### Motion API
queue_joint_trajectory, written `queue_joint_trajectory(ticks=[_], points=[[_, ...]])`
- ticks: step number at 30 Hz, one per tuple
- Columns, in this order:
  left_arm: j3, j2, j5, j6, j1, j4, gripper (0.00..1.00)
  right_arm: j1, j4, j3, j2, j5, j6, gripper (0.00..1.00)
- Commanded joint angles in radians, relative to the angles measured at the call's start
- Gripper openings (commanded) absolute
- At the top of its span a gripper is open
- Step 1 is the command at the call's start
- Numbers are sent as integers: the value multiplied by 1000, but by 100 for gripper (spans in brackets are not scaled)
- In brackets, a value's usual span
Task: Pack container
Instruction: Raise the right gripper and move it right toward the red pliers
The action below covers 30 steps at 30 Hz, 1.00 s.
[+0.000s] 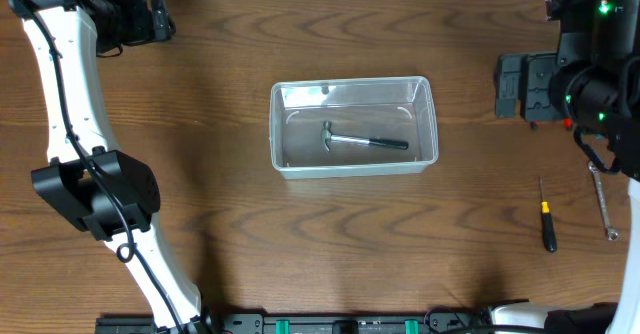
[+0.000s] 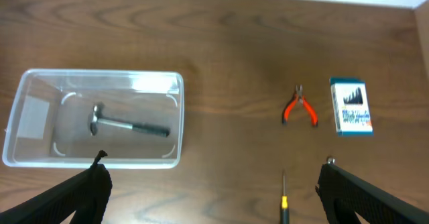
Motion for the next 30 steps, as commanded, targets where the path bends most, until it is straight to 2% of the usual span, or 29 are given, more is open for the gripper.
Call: queue_joint_trajectory(ticks=[1, 12, 17, 19, 30], points=[[17, -4, 9, -1, 4, -3, 98, -10, -23, 2, 21, 19, 63, 99], [17, -4, 9, -1, 4, -3, 98, -10, -53, -10, 29, 19, 79, 99], [17, -5, 9, -1, 4, -3, 98, -40, -95, -21, 47, 298, 196, 99], [17, -5, 9, -1, 4, -3, 98, -74, -90, -39, 51, 339, 195, 99], [17, -4, 9, -1, 4, -3, 98, -349, -25, -58, 153, 147, 190, 99]])
